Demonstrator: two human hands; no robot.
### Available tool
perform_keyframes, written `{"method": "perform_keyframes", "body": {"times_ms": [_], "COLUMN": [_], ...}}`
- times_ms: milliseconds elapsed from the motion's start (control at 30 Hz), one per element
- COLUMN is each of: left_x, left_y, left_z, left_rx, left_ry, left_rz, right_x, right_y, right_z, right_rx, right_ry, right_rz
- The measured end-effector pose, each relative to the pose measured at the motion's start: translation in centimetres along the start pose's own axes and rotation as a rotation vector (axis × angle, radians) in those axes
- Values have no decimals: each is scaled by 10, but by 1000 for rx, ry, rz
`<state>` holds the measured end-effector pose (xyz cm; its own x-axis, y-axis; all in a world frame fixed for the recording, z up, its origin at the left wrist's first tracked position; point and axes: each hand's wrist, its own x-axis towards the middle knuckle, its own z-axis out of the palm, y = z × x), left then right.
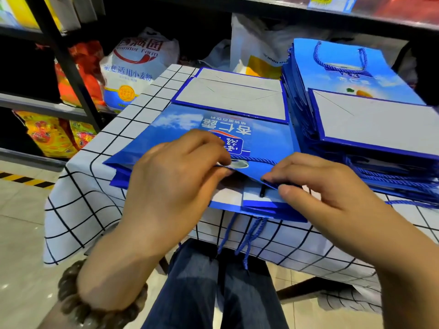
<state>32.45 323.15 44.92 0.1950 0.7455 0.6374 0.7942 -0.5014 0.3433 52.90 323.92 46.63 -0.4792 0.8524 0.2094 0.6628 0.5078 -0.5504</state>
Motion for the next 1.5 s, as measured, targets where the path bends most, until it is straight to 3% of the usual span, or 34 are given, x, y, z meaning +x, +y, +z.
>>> {"method": "perform_keyframes", "body": {"times_ms": [167, 267, 533, 900, 1033, 1167, 1300, 1500], "left_x": [-5, -5, -5, -4, -6, -11, -18, -22], "left_y": [7, 9, 35, 36, 28, 14, 10, 7], "left_z": [13, 13, 24, 35, 29, 22, 26, 25], "left_rx": [-27, -51, 122, 332, 245, 203, 171, 86], "left_ry": [104, 102, -192, -166, -191, -160, -104, -107], "left_rz": [-79, -119, -233, -123, -12, 41, 18, -38], "right_x": [0, 1, 4, 2, 0, 0, 7, 11], "right_y": [-5, -5, -8, -10, -4, 1, -1, 1], "right_z": [5, 8, 15, 22, 19, 12, 17, 16], "right_rx": [-255, -334, -272, -235, -217, 33, -79, -124], "right_ry": [-59, 16, 105, 151, 200, 140, 100, 215], "right_rz": [-26, -51, -18, 15, 59, 138, 164, 225]}}
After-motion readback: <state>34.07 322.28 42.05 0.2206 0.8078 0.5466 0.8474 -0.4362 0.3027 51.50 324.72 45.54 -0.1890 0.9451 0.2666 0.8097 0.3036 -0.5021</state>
